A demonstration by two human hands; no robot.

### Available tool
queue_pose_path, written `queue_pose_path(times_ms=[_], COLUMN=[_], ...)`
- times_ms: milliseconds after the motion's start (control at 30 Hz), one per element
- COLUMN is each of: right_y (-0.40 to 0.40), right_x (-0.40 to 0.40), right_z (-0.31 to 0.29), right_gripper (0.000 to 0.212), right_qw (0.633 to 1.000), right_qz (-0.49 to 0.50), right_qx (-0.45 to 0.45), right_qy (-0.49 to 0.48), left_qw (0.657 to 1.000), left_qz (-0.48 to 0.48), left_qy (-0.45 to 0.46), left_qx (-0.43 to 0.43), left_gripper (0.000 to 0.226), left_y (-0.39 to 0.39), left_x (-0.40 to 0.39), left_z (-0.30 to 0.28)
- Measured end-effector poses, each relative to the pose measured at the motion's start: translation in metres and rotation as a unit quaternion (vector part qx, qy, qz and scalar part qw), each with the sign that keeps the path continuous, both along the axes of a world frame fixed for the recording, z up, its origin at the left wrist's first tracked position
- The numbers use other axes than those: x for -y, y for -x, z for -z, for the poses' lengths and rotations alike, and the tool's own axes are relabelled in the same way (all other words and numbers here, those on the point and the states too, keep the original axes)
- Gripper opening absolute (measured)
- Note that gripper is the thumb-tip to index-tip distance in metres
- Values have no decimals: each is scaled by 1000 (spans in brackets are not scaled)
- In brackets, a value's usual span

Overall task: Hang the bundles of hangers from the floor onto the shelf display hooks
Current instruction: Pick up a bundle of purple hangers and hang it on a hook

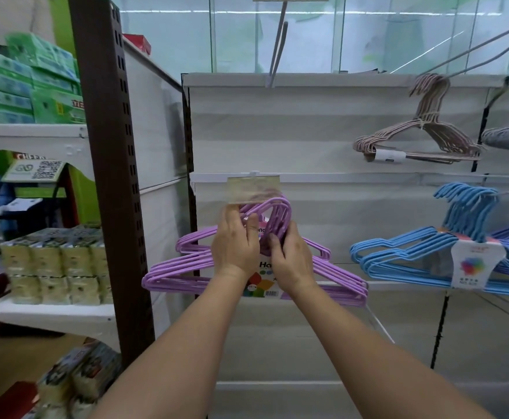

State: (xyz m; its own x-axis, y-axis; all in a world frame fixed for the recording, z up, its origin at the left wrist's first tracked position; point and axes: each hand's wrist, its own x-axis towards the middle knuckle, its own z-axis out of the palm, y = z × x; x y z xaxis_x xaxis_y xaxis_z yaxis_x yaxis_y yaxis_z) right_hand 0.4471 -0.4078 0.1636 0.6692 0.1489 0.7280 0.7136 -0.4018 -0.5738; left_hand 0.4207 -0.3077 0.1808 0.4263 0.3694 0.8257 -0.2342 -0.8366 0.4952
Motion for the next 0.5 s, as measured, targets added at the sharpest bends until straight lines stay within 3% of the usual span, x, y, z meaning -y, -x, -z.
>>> queue_pose_path(times_ms=[367, 500], right_y=[-14, -14], right_x=[-9, -11], right_z=[-17, -19], right_gripper=[8, 23], right_qw=[996, 993], right_qz=[44, 64], right_qx=[5, 14], right_qy=[82, 102], left_qw=[998, 996], left_qz=[29, 50], left_qy=[61, 67], left_qx=[0, 19], left_gripper=[40, 68], left_y=[-20, -24], left_x=[-8, -10], left_z=[-13, -13])
